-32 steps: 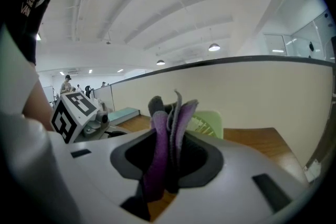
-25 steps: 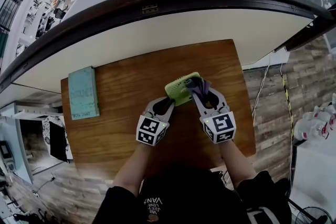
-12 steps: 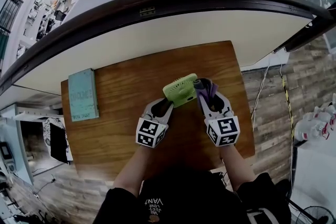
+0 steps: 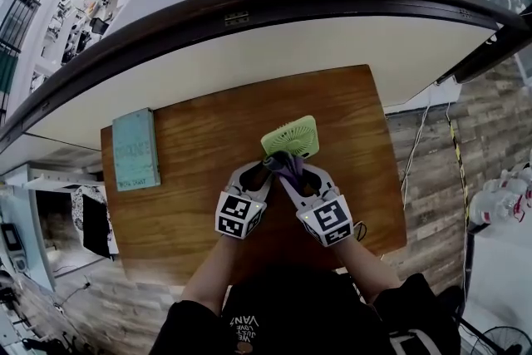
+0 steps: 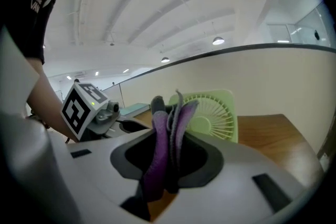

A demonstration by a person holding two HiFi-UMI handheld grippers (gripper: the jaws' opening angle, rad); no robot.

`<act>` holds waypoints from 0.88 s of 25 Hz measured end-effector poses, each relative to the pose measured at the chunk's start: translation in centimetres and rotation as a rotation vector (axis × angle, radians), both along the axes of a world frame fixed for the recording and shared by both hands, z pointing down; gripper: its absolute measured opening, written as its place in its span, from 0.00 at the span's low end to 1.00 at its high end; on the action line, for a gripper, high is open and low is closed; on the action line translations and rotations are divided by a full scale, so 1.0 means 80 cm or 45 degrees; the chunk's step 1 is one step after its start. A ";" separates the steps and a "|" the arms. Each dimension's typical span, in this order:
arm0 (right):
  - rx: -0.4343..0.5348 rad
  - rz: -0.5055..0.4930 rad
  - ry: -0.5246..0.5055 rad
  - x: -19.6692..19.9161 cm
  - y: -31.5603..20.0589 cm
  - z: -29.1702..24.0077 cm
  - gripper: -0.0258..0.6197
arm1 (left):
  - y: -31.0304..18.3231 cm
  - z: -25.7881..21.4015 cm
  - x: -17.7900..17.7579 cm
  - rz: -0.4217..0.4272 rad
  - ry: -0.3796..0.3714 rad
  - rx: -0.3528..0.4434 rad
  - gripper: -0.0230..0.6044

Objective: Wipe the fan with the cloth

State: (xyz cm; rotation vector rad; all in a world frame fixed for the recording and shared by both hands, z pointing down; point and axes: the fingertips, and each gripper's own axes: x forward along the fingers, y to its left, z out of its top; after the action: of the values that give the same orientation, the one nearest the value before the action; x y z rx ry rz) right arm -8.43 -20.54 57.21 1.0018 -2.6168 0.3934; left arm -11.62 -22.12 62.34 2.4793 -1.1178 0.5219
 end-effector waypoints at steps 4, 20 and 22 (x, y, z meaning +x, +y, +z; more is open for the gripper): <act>0.004 -0.015 0.051 -0.012 -0.008 0.015 0.22 | 0.007 0.008 -0.011 -0.023 -0.007 -0.031 0.21; -0.070 0.348 0.181 0.134 -0.065 0.041 0.22 | 0.014 0.005 -0.004 -0.025 0.005 -0.048 0.21; -0.081 0.375 0.196 0.143 -0.069 0.044 0.22 | 0.017 0.004 -0.004 -0.032 0.010 -0.046 0.21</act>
State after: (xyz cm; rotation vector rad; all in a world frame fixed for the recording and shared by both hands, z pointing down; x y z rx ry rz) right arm 3.02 -26.07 60.75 1.3435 -2.3112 0.4445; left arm -11.93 -20.78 62.65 2.4313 -1.1254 0.5201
